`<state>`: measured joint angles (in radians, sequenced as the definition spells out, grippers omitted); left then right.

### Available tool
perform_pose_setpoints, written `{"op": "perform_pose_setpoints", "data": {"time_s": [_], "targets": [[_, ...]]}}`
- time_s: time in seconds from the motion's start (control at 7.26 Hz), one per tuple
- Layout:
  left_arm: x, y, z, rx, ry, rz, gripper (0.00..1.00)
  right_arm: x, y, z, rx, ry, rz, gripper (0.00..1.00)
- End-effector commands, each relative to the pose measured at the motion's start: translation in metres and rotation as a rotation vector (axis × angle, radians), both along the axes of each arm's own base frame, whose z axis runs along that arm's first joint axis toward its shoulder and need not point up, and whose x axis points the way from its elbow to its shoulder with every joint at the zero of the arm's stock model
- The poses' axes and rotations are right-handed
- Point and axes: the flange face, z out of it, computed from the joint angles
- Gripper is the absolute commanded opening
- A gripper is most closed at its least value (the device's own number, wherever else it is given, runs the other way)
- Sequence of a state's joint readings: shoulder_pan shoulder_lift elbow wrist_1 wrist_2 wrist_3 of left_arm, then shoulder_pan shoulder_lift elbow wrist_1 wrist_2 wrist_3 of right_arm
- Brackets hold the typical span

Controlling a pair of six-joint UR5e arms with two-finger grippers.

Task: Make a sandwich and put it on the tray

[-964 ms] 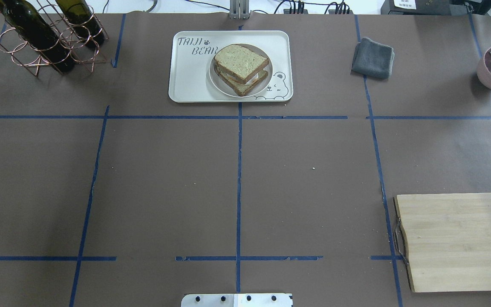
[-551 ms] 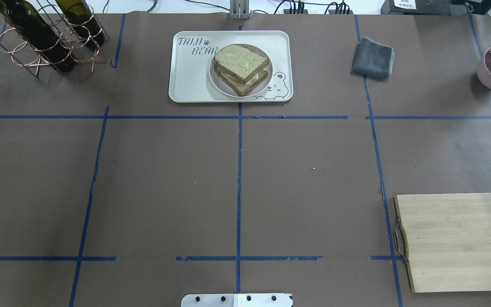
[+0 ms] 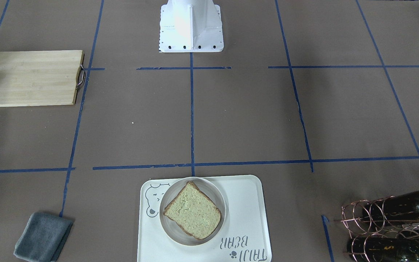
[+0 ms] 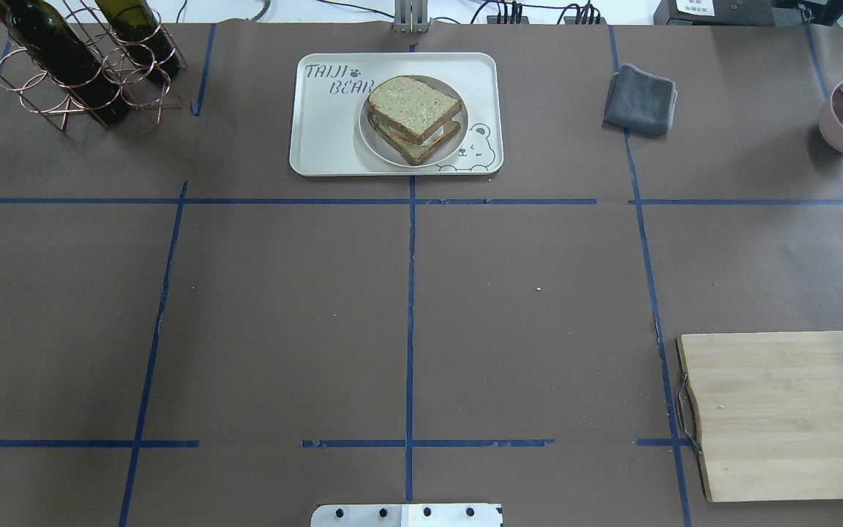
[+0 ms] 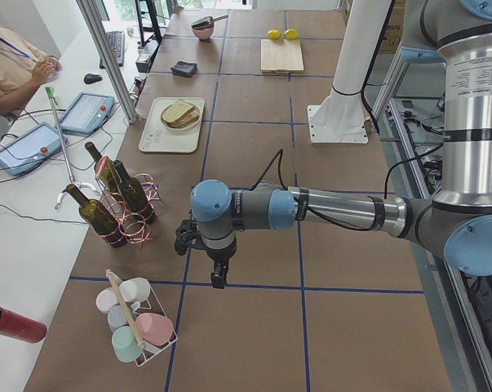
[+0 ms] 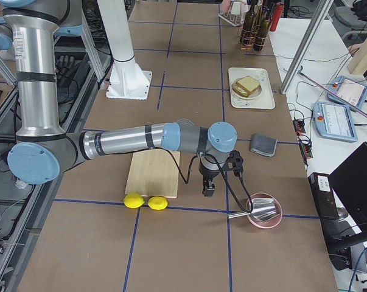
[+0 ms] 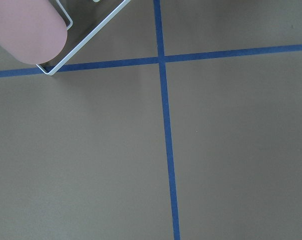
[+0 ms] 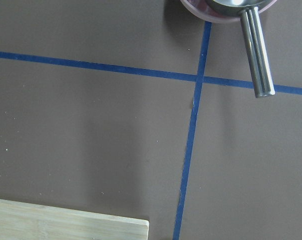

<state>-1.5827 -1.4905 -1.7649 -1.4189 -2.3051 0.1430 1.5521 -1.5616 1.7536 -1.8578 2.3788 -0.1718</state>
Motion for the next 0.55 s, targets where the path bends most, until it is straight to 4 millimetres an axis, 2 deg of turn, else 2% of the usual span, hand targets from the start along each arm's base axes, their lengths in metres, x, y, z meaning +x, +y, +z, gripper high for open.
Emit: {"op": "perform_pose_setpoints", "data": {"time_s": [0.0,0.41], "targets": [[-0.0008,0.0021,0.0043,-0.008,-0.009,0.000,1.00,0.0003,-0.0002,-0.0007,0.005,0.003,0.000,1.00],[-0.0004,0.0039,0.0064,-0.010,-0.004,0.000,1.00,0.0007,0.0071,0.0075,-0.006,0.006,0.000,1.00]]}}
